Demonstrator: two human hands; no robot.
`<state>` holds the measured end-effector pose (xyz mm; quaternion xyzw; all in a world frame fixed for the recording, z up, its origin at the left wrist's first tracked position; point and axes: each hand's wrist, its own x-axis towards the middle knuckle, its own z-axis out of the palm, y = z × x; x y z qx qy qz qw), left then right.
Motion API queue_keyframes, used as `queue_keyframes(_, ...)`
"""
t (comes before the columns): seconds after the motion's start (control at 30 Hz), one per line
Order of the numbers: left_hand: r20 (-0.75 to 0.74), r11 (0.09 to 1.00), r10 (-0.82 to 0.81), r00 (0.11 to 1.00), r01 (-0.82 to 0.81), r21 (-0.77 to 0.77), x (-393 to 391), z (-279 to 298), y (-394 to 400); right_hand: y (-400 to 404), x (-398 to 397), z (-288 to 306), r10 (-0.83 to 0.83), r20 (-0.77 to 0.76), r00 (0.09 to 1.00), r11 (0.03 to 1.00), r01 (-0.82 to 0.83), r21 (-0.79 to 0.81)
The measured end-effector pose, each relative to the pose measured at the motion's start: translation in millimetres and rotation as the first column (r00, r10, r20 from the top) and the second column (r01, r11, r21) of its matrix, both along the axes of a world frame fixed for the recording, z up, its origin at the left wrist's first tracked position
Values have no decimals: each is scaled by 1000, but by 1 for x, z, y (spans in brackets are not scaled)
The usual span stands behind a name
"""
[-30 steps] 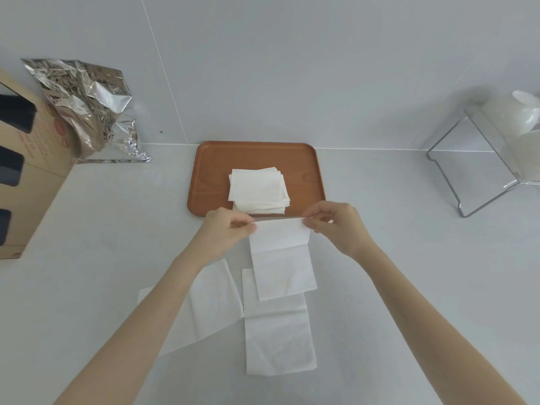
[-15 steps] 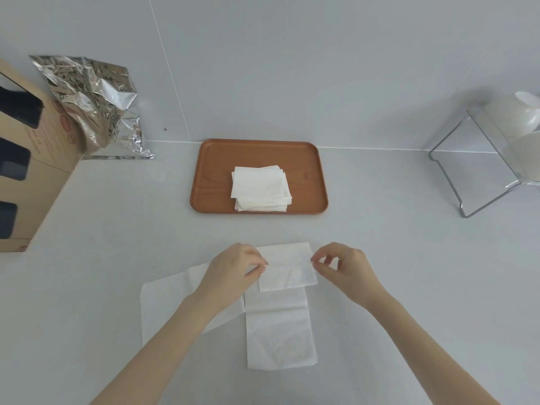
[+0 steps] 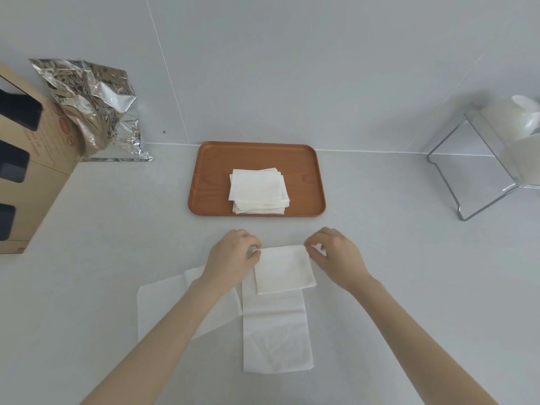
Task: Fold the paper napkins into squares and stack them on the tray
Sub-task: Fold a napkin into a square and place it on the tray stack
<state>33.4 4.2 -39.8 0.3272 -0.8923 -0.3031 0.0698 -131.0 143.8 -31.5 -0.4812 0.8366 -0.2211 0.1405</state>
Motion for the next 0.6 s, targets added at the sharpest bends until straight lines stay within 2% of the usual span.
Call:
queue_keyframes(0.1, 64, 999, 32, 997, -31, -5, -9, -6, -8, -17, -5, -6, -38, 17, 999, 997, 37, 66)
queue_keyframes(0.23, 126, 999, 33, 991, -36, 23, -14, -13, -10, -25, -6, -17, -10, 53, 999, 985, 1, 173)
queue_keyframes(0.6, 84, 997, 2, 996, -9, 75, -13, -18, -13, -24, -7, -20, 11, 96, 995, 988, -26, 152)
